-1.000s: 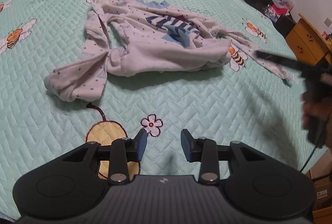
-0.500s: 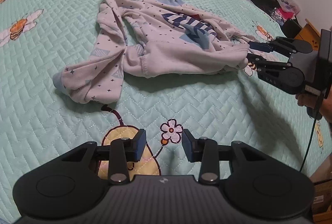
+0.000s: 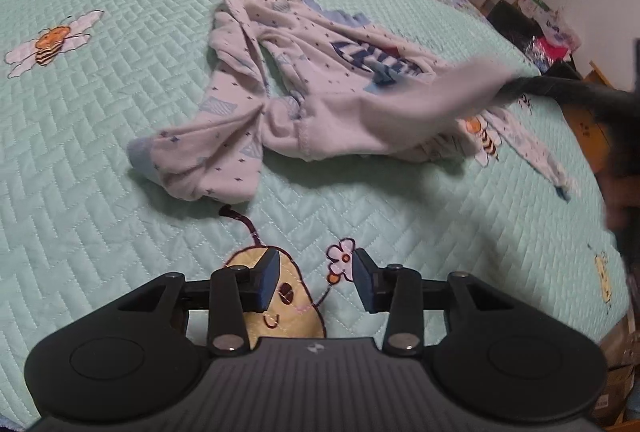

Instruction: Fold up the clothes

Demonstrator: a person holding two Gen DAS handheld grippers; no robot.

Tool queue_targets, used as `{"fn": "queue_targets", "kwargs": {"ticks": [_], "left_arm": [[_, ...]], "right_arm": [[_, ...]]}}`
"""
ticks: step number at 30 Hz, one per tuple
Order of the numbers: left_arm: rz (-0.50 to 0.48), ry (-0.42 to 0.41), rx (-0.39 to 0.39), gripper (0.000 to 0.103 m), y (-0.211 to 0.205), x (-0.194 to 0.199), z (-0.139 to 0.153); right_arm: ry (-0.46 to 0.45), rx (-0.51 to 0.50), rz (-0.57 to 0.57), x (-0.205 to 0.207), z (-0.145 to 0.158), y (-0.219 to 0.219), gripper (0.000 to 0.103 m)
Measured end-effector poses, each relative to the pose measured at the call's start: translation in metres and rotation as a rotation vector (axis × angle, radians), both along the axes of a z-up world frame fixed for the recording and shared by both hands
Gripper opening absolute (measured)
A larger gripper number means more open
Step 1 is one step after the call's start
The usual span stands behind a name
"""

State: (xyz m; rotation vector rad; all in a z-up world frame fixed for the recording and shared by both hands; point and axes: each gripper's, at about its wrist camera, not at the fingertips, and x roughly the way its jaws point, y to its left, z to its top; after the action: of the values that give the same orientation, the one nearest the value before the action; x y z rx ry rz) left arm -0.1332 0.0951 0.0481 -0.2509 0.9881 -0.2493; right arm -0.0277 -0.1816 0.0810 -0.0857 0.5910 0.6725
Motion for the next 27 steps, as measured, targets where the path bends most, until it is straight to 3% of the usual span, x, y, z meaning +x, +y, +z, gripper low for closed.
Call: {"fn": "queue_targets", "kwargs": {"ticks": [6, 7, 9, 13, 22, 24, 27], "left_arm": [[0.066, 0.008, -0.065, 0.045, 0.018, -0.005, 0.002], [0.072, 0.011, -0.075, 0.045, 0.019, -0.006, 0.002], [0.075, 0.017, -0.070, 0.045, 0.020, -0.007, 0.003], [0.067, -0.001, 0.026, 0.046, 0.012, 0.003, 0.000], [0.035, -0.179, 0.146, 0.046, 0.002, 0.067, 0.015], [0.017, -0.205, 0.183, 0.051, -0.002, 0.086, 0.014], [-0.001, -0.166, 0.169, 0.052, -0.007, 0.119, 0.000]], "right_arm": [[0.282, 0.723, -0.272, 0.009, 0.052, -0.048, 0.007], [0.305, 0.774, -0.313, 0.008, 0.055, -0.053, 0.007], [0.290, 0.694, -0.382, 0.001, 0.047, -0.055, 0.008], [0.259, 0.533, -0.518, -0.011, 0.031, -0.060, 0.010], [0.183, 0.158, -0.807, -0.041, -0.004, -0.072, 0.029], [0.137, 0.166, -0.799, -0.054, -0.006, -0.066, 0.031], [0.058, 0.192, -0.650, -0.075, -0.003, -0.038, 0.035]]}}
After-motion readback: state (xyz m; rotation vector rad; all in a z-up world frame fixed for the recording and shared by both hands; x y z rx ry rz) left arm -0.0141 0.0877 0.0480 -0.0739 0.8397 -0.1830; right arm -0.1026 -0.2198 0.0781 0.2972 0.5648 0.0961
